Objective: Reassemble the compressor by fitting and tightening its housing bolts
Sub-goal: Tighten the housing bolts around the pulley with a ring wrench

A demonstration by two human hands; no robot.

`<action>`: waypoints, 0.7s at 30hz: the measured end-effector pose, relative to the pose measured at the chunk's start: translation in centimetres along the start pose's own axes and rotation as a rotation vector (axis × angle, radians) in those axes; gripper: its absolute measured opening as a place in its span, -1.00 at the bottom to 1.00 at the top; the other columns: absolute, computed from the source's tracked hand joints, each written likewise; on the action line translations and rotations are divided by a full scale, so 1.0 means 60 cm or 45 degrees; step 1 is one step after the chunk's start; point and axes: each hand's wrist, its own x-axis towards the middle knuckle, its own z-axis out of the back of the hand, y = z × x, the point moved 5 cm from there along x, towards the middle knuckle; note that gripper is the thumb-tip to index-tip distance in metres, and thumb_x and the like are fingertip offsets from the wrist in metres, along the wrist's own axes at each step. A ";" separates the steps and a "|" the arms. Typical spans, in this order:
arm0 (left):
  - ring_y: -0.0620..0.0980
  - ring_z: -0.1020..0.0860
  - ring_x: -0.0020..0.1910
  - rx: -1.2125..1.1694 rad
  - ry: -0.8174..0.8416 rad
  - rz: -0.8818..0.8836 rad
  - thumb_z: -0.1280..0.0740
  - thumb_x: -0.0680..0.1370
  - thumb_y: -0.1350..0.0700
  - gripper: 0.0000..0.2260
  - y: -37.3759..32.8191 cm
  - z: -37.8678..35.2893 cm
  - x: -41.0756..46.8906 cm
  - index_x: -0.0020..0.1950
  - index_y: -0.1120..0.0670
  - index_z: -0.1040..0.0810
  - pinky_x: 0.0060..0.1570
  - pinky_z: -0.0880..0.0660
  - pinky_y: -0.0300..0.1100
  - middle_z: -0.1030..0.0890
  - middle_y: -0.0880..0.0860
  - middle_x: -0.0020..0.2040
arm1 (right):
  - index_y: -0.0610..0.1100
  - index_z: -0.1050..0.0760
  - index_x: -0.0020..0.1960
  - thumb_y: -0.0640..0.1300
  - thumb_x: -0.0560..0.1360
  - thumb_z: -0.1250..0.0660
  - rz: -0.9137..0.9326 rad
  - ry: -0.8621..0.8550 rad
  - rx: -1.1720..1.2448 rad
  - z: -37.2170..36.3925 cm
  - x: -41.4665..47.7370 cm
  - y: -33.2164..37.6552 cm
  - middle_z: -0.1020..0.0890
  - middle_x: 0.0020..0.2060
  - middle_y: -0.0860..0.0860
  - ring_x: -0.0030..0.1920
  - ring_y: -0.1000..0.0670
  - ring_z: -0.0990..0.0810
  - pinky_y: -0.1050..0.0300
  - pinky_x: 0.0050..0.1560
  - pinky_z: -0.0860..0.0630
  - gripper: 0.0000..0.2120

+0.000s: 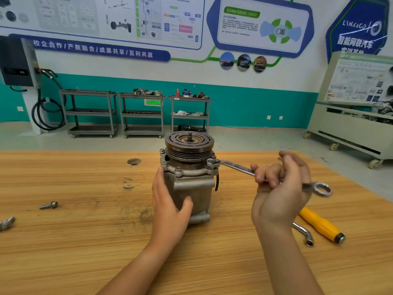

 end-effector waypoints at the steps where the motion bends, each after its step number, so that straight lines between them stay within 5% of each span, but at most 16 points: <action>1: -0.34 -0.03 0.36 -0.001 -0.001 0.005 -0.35 0.49 0.25 -0.22 0.001 0.000 0.000 0.36 -0.26 0.14 0.30 0.01 -0.48 -0.05 -0.22 0.38 | -0.09 -0.39 -0.17 -0.28 0.59 -0.10 -0.015 -0.006 -0.014 -0.007 0.011 0.002 -0.27 -0.63 0.11 -0.57 0.10 -0.35 0.16 -0.28 -0.54 -0.78; 3: -0.38 -0.02 0.34 -0.004 -0.004 0.001 -0.35 0.49 0.25 -0.22 0.002 0.000 -0.001 0.35 -0.27 0.14 0.26 0.03 -0.54 -0.04 -0.24 0.38 | -0.08 -0.36 -0.16 -0.27 0.59 -0.11 -0.030 0.017 -0.033 -0.018 0.029 0.005 -0.29 -0.62 0.11 -0.56 0.10 -0.37 0.14 -0.29 -0.53 -0.81; 8: -0.32 -0.03 0.37 -0.011 -0.008 -0.010 -0.35 0.49 0.25 -0.21 -0.001 -0.001 0.000 0.35 -0.30 0.13 0.35 -0.03 -0.32 -0.04 -0.25 0.38 | -0.08 -0.43 -0.17 -0.13 0.49 -0.12 0.083 0.330 -0.080 -0.042 0.049 0.009 -0.34 -0.61 0.09 -0.56 0.06 -0.39 0.21 -0.38 -0.48 -0.86; 14: -0.31 -0.05 0.37 0.019 -0.022 -0.022 -0.36 0.48 0.26 -0.19 -0.003 0.001 0.002 0.31 -0.34 0.14 0.35 -0.02 -0.33 -0.06 -0.22 0.38 | -0.05 -0.61 -0.27 -0.08 0.51 -0.03 -0.070 0.874 -0.079 -0.083 0.056 -0.026 -0.32 -0.65 0.09 -0.60 0.08 -0.36 0.24 -0.37 -0.44 -0.60; 18: -0.32 -0.05 0.37 0.021 -0.031 -0.029 -0.35 0.48 0.27 -0.21 -0.006 0.001 0.000 0.29 -0.36 0.12 0.27 0.01 -0.53 -0.07 -0.21 0.39 | -0.07 -0.61 -0.38 -0.08 0.52 0.00 -0.092 0.832 0.045 -0.073 0.052 -0.035 -0.27 -0.68 0.16 -0.64 0.13 -0.24 0.28 -0.44 -0.34 -0.52; 21: -0.33 -0.03 0.37 0.040 -0.025 -0.020 -0.35 0.48 0.25 -0.21 -0.004 0.001 0.003 0.31 -0.34 0.14 0.33 0.00 -0.39 -0.05 -0.23 0.38 | -0.04 -0.57 -0.45 -0.10 0.52 -0.03 0.028 0.725 -0.043 -0.055 0.027 -0.034 -0.29 -0.66 0.18 -0.61 0.13 -0.25 0.24 -0.44 -0.31 -0.53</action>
